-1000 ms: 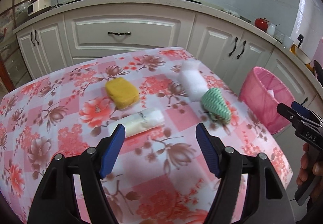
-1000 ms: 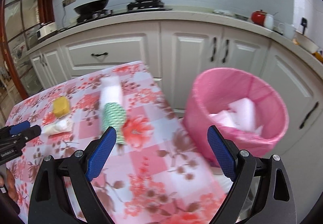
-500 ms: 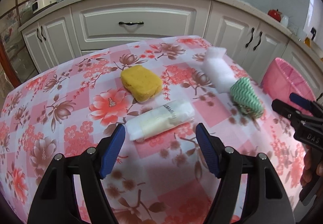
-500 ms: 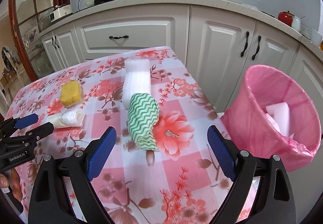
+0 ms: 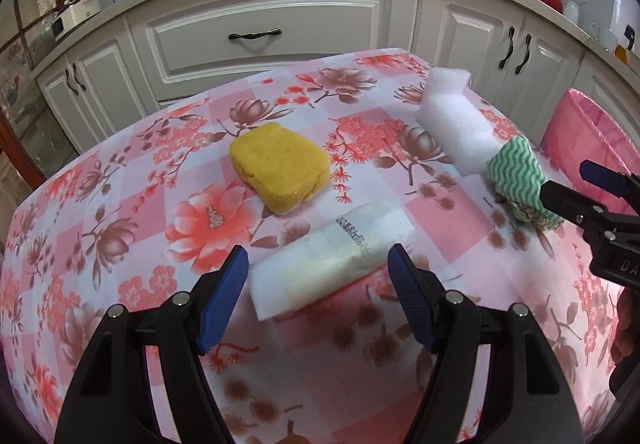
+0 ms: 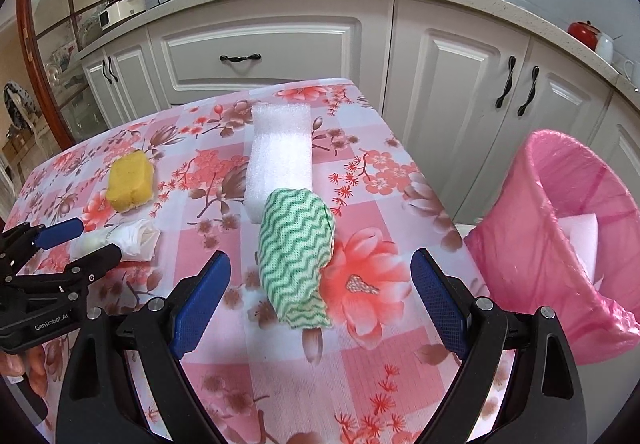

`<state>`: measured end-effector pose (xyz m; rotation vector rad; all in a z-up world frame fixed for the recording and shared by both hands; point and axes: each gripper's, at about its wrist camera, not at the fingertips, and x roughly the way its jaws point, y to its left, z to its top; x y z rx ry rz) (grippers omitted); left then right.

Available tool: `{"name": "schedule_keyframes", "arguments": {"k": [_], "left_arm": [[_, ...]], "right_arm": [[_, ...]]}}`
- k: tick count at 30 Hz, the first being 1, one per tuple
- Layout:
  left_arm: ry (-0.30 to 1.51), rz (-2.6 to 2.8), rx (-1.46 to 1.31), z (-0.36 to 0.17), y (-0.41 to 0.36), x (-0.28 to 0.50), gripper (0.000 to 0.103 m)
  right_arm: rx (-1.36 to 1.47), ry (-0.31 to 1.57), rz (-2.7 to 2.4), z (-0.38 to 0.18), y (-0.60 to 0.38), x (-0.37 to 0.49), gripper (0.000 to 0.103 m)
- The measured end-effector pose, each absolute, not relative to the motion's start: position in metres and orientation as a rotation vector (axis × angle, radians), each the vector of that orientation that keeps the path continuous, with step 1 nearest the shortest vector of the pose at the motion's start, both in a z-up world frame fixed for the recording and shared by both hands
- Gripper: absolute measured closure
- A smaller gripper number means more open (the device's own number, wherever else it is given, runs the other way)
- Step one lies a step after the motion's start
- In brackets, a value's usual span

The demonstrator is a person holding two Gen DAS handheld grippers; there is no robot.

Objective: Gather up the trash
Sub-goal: 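Move both tools back over the table toward the remaining items, then grasp the white packet with the left tool while the right tool grasps the green striped cloth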

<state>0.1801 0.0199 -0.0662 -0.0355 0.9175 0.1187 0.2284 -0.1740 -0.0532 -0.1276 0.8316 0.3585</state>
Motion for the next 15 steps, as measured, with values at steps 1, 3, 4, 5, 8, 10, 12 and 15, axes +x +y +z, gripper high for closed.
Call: {"name": "schedule_keyframes", "arguments": {"k": [1, 3, 4, 5, 8, 10, 12, 15], "left_arm": [[0.920, 0.117, -0.037, -0.067, 0.020, 0.182, 0.037], [0.930, 0.114, -0.040, -0.069, 0.021, 0.187, 0.042], [0.933, 0.111, -0.044, -0.070, 0.021, 0.189, 0.045], [0.934, 0.109, -0.046, -0.071, 0.021, 0.190, 0.045], [0.935, 0.098, -0.063, -0.072, 0.022, 0.194, 0.046], [0.941, 0.092, -0.069, -0.073, 0.022, 0.197, 0.049], [0.947, 0.089, -0.073, -0.075, 0.022, 0.199, 0.051], [0.952, 0.082, -0.096, -0.076, 0.024, 0.201, 0.054]], "right_arm": [[-0.129, 0.833, 0.358, -0.054, -0.173, 0.229, 0.017], [-0.131, 0.838, 0.357, -0.057, -0.171, 0.232, 0.017], [-0.132, 0.841, 0.357, -0.058, -0.170, 0.233, 0.017], [-0.133, 0.843, 0.356, -0.059, -0.170, 0.235, 0.017], [-0.131, 0.850, 0.352, -0.061, -0.169, 0.240, 0.017], [-0.133, 0.852, 0.351, -0.062, -0.167, 0.242, 0.017], [-0.135, 0.856, 0.353, -0.063, -0.166, 0.244, 0.017], [-0.132, 0.865, 0.356, -0.065, -0.163, 0.247, 0.017]]}}
